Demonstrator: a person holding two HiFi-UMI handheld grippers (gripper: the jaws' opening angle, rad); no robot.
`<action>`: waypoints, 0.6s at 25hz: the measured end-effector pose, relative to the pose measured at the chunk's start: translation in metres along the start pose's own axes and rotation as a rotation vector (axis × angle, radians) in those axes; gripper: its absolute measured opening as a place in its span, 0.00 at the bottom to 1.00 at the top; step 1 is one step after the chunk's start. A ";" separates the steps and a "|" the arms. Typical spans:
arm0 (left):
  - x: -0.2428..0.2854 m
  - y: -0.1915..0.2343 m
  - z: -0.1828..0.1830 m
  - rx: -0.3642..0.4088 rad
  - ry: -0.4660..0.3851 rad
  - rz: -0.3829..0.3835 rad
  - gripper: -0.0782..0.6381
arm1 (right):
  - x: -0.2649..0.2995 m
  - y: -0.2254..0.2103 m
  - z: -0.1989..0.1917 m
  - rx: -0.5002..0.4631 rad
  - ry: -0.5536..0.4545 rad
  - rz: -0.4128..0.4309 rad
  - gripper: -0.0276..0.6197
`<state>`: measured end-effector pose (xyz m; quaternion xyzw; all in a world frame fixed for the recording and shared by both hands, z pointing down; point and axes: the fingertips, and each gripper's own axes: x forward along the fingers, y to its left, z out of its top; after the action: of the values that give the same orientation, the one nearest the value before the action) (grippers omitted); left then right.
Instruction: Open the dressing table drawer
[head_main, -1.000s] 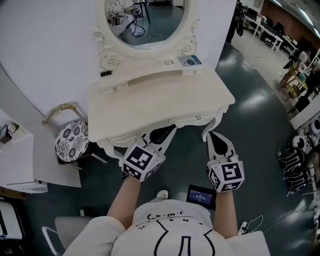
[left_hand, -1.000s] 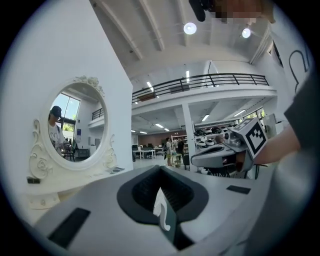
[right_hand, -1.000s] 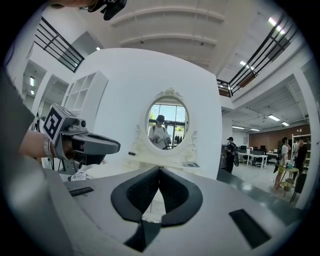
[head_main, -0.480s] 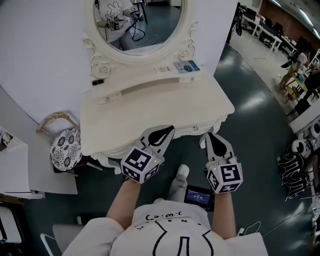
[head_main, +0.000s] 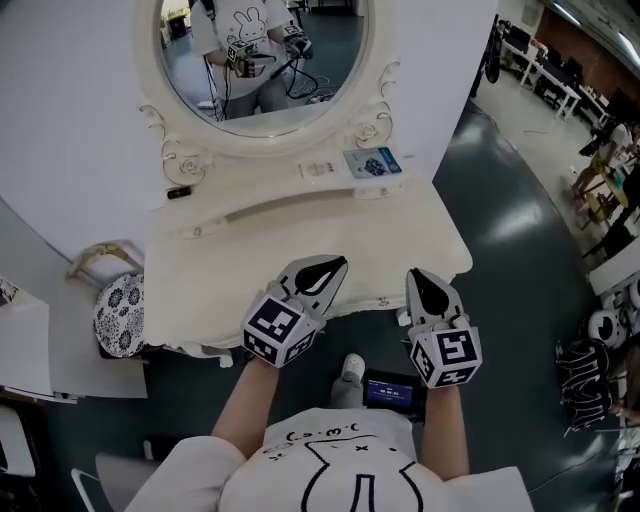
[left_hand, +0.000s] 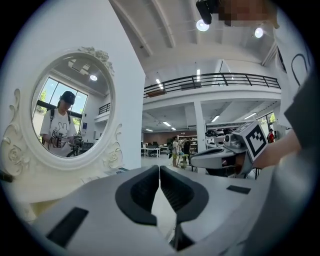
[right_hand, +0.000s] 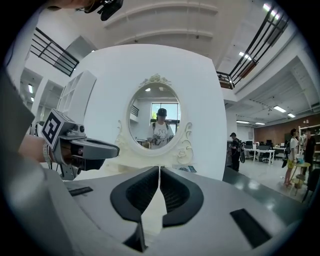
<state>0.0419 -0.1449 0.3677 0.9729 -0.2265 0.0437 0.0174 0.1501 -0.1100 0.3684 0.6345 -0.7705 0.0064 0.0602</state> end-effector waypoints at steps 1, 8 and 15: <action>0.009 0.007 0.000 -0.004 0.000 0.009 0.13 | 0.011 -0.008 -0.001 0.004 0.005 0.009 0.06; 0.064 0.061 -0.002 -0.034 0.011 0.125 0.13 | 0.085 -0.053 -0.017 0.020 0.071 0.104 0.12; 0.099 0.092 -0.006 -0.058 0.015 0.198 0.13 | 0.133 -0.084 -0.034 0.033 0.124 0.156 0.31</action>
<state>0.0889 -0.2701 0.3839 0.9445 -0.3226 0.0457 0.0430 0.2098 -0.2532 0.4100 0.5719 -0.8122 0.0630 0.0968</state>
